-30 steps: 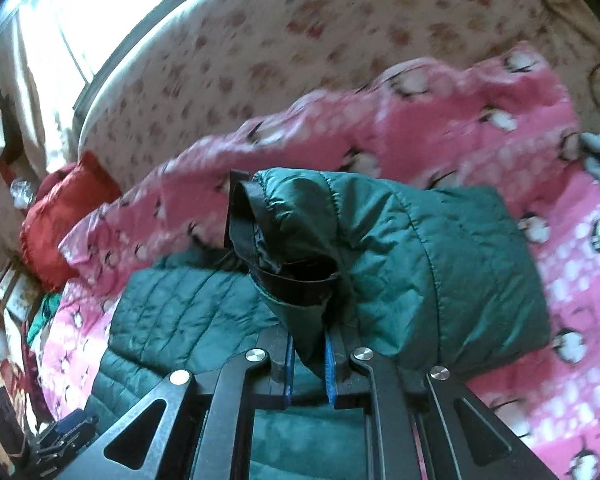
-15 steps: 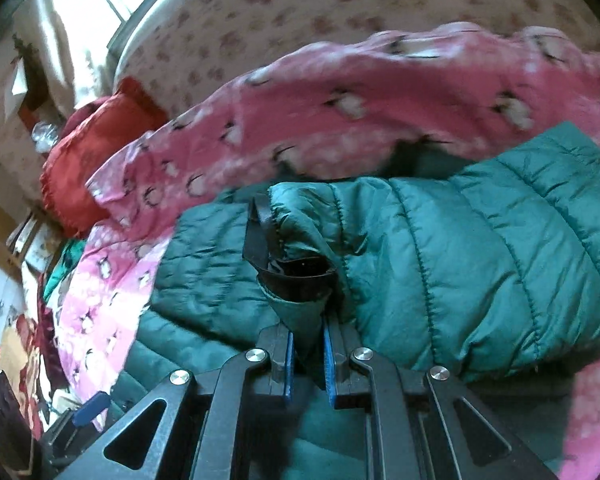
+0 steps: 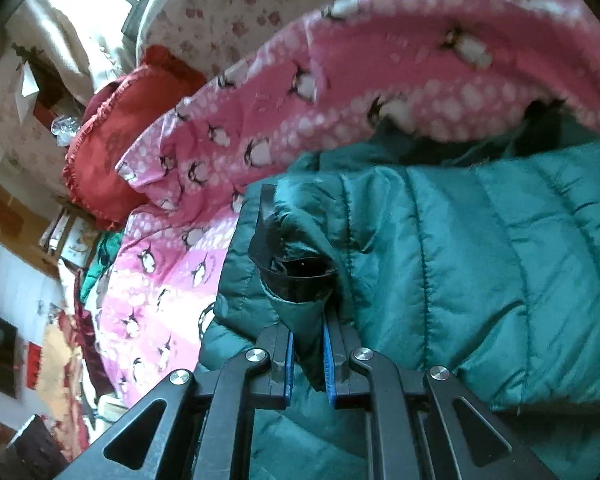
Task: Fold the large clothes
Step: 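Lift the hem and fold it toward the collar with the right gripper, then open the right gripper to release the hem onto the jacket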
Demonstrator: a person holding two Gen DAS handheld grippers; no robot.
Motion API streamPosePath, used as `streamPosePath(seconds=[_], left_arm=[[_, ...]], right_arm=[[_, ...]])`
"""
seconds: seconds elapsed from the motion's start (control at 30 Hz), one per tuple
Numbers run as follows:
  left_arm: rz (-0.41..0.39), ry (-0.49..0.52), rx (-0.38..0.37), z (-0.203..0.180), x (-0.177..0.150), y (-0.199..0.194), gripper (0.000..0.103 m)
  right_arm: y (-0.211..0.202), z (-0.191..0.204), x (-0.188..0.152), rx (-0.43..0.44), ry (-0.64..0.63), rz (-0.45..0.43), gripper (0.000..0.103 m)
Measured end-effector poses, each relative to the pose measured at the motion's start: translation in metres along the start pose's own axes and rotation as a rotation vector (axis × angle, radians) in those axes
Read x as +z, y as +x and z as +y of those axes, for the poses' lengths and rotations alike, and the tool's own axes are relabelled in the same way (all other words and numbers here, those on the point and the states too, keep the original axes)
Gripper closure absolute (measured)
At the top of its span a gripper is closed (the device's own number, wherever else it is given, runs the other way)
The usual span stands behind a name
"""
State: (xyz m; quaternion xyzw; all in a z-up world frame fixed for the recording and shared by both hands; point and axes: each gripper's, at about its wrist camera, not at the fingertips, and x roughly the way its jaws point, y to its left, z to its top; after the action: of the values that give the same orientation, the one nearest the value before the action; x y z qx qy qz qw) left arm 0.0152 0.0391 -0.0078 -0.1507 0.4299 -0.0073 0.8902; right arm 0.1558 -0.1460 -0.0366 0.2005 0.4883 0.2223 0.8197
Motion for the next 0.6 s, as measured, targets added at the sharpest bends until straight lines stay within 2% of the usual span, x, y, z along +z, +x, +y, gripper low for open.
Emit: streamPosePath(seconds=[0.13, 0.17, 0.2, 0.27, 0.37, 0.6], left_arm=[[0.004, -0.009, 0.001, 0.001, 0.000, 0.002, 0.020], [0.004, -0.009, 0.002, 0.001, 0.000, 0.002, 0.020], [0.004, -0.008, 0.002, 0.000, 0.000, 0.002, 0.020], [0.006, -0.006, 0.003, -0.002, 0.000, 0.004, 0.020], [0.010, 0.004, 0.002, -0.007, -0.002, 0.005, 0.020], [-0.015, 0.034, -0.004, -0.021, 0.001, 0.002, 0.020]], right_arm=[[0.007, -0.009, -0.003, 0.018, 0.041, 0.007, 0.091], [0.004, -0.009, -0.004, 0.026, 0.041, -0.001, 0.088], [0.000, -0.009, -0.005, 0.039, 0.034, -0.010, 0.083], [-0.009, -0.007, -0.006, 0.075, 0.028, -0.022, 0.059], [-0.027, -0.004, -0.008, 0.095, 0.007, -0.050, 0.058], [-0.067, -0.027, -0.019, 0.033, 0.030, -0.108, 0.058]])
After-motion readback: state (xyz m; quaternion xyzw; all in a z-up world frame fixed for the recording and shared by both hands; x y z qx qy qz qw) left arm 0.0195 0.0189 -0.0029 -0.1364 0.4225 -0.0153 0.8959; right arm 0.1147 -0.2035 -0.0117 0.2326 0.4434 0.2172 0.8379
